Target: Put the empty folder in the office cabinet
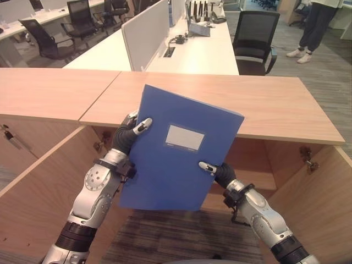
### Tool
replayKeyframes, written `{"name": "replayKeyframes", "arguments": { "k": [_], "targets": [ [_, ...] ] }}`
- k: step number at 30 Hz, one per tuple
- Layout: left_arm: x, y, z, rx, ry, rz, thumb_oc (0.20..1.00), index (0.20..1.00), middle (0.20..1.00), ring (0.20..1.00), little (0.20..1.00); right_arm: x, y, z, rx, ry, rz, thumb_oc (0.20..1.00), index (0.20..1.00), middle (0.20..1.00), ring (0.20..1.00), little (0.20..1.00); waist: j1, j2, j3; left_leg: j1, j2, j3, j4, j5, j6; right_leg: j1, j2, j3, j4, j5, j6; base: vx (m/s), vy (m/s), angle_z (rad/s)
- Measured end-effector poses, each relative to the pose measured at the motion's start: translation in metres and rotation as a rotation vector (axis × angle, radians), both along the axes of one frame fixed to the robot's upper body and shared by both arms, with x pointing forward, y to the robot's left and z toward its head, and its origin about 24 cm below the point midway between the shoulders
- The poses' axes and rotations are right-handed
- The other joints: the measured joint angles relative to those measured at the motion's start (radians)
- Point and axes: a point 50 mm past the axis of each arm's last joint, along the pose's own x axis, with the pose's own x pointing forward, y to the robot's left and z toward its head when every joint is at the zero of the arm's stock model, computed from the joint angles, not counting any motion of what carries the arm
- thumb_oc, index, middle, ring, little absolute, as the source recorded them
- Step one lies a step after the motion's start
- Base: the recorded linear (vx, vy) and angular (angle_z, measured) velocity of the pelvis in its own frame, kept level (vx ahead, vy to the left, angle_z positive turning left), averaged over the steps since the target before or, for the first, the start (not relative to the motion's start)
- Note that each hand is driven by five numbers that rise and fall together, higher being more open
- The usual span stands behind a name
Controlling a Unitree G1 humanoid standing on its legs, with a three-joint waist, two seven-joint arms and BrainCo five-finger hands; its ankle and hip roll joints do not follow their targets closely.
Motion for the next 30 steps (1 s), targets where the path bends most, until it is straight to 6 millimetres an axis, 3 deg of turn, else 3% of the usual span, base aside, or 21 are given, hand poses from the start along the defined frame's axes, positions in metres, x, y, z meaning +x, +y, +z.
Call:
{"name": "replayKeyframes", "arguments": {
  "k": [4,5,6,9,12,15,16,17,23,30],
  "targets": [
    [-0.002,0.002,-0.003,-0.015,0.011,0.012,0.2,0.2,0.2,0.2,0.2,0.0,-0.001,0.0,-0.003,-0.003,-0.003,0.2,0.2,0.2,0.2,0.2,-0.001,0.0,0.0,0.0,0.0,0.0,0.0,0.0,0.0,0.0,0.0,0.0,0.0,0.0,0.0,0.0,0.0,0.0],
    [-0.003,0.003,-0.005,-0.021,0.015,0.017,0.451,0.451,0.451,0.451,0.451,0.0,-0.002,0.0,-0.007,-0.004,-0.002,0.2,0.2,0.2,0.2,0.2,-0.001,0.0,0.0,0.0,0.0,0.0,0.0,0.0,0.0,0.0,0.0,0.0,0.0,0.0,0.0,0.0,0.0,0.0],
    [-0.004,0.004,-0.007,-0.028,0.023,0.024,1.0,1.0,1.0,1.0,1.0,0.0,-0.002,0.001,-0.018,-0.009,0.0,0.2,0.2,0.2,0.2,0.2,-0.001,0.0,0.0,0.0,0.0,0.0,0.0,0.0,0.0,0.0,0.0,0.0,0.0,0.0,0.0,0.0,0.0,0.0],
    [-0.018,0.013,-0.019,-0.023,0.06,0.032,1.0,1.0,1.0,1.0,1.0,0.0,-0.008,0.003,-0.085,-0.05,-0.007,0.2,0.2,0.2,0.2,0.2,-0.001,0.0,0.0,0.0,0.0,0.0,0.0,0.0,0.0,0.0,-0.002,0.0,-0.001,0.0,0.0,0.0,0.0,0.0],
    [-0.04,0.025,-0.03,-0.016,0.101,0.052,1.0,1.0,1.0,1.0,1.0,-0.011,-0.025,-0.009,-0.147,-0.027,-0.063,0.2,0.2,0.2,0.2,0.2,0.01,0.002,0.0,-0.004,0.0,-0.001,-0.007,-0.001,0.001,-0.001,-0.005,-0.002,-0.005,-0.002,0.001,0.0,0.0,0.0],
    [-0.068,0.053,-0.03,0.005,0.108,0.153,1.0,1.0,1.0,1.0,1.0,-0.034,-0.054,-0.028,-0.183,0.062,-0.171,0.2,0.2,0.2,0.2,0.2,0.017,0.006,0.002,-0.008,0.0,-0.002,-0.009,-0.006,0.004,0.0,-0.005,-0.002,-0.006,-0.009,0.004,0.0,-0.002,0.01],
    [-0.074,0.065,-0.027,-0.01,0.102,0.196,1.0,1.0,1.0,1.0,1.0,-0.05,-0.074,-0.039,-0.223,0.128,-0.239,0.2,0.2,0.2,0.2,0.2,0.034,0.011,0.003,-0.014,0.0,-0.004,-0.009,-0.012,0.01,-0.004,-0.007,-0.005,-0.006,-0.009,0.005,0.0,-0.007,0.05],
    [-0.077,0.071,-0.026,-0.01,0.1,0.21,1.0,1.0,1.0,1.0,1.0,-0.055,-0.078,-0.041,-0.244,0.142,-0.249,0.2,0.2,0.2,0.2,0.2,0.038,0.013,0.003,-0.015,0.0,-0.005,-0.009,-0.011,0.01,-0.005,-0.006,-0.006,-0.006,-0.009,0.005,-0.01,-0.008,0.04],
    [-0.09,0.08,-0.035,-0.049,0.139,0.229,1.0,1.0,1.0,1.0,1.0,-0.061,-0.083,-0.045,-0.242,0.167,-0.259,0.2,0.2,0.2,0.2,0.2,0.041,0.021,-0.002,-0.019,0.0,-0.011,-0.009,-0.011,0.009,-0.007,-0.006,-0.01,-0.006,-0.01,0.006,0.0,0.0,0.01],
    [-0.108,0.093,-0.078,-0.056,0.355,0.252,1.0,1.0,1.0,1.0,1.0,-0.061,-0.087,-0.045,-0.306,0.154,-0.229,0.2,0.2,0.2,0.2,0.2,0.046,0.033,-0.006,-0.022,0.0,-0.02,-0.009,-0.01,0.008,-0.005,-0.006,-0.018,-0.006,-0.012,0.006,-0.01,0.002,0.03]
  ]
}}
